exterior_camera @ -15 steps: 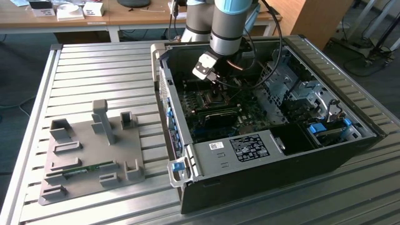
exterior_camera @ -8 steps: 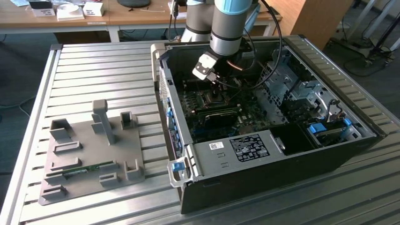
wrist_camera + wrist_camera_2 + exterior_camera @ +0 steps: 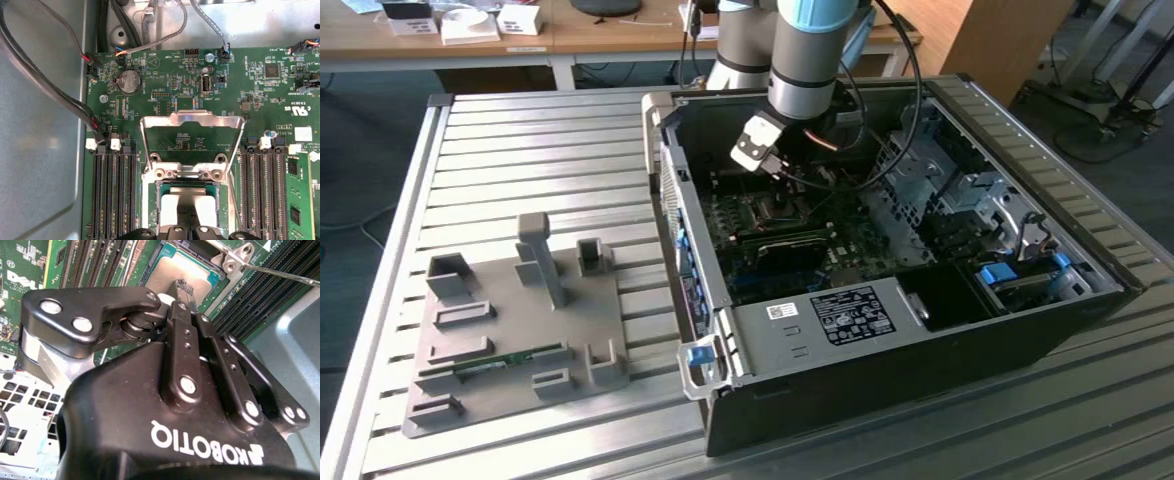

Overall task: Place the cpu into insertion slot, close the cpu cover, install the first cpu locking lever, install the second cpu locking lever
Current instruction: 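Place the cpu into insertion slot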

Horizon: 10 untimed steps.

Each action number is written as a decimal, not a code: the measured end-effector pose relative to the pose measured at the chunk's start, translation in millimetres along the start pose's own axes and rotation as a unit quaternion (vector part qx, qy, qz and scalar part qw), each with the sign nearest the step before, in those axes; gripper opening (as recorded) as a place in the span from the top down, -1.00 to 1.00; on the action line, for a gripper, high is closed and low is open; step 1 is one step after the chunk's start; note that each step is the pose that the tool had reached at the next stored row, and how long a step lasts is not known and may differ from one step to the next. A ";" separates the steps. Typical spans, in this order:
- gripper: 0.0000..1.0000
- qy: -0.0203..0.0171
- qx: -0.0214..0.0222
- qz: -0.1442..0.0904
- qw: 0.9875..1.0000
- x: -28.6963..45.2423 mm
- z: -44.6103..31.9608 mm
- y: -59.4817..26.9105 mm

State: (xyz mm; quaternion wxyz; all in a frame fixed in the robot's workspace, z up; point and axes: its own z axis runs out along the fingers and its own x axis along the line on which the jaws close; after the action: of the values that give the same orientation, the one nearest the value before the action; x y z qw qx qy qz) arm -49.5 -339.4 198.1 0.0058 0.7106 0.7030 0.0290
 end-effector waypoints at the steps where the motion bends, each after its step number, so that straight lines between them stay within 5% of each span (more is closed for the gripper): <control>1: 0.79 0.000 0.000 0.000 1.000 0.0 0.0 0.0; 6: 0.79 0.001 -0.001 0.000 1.000 0.5 -2.4 0.4; 10: 0.79 0.000 0.000 0.000 1.000 0.4 -12.3 0.6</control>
State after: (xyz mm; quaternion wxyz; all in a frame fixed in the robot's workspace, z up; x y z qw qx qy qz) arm -49.5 -339.4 210.4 0.0057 0.7105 0.7030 0.0291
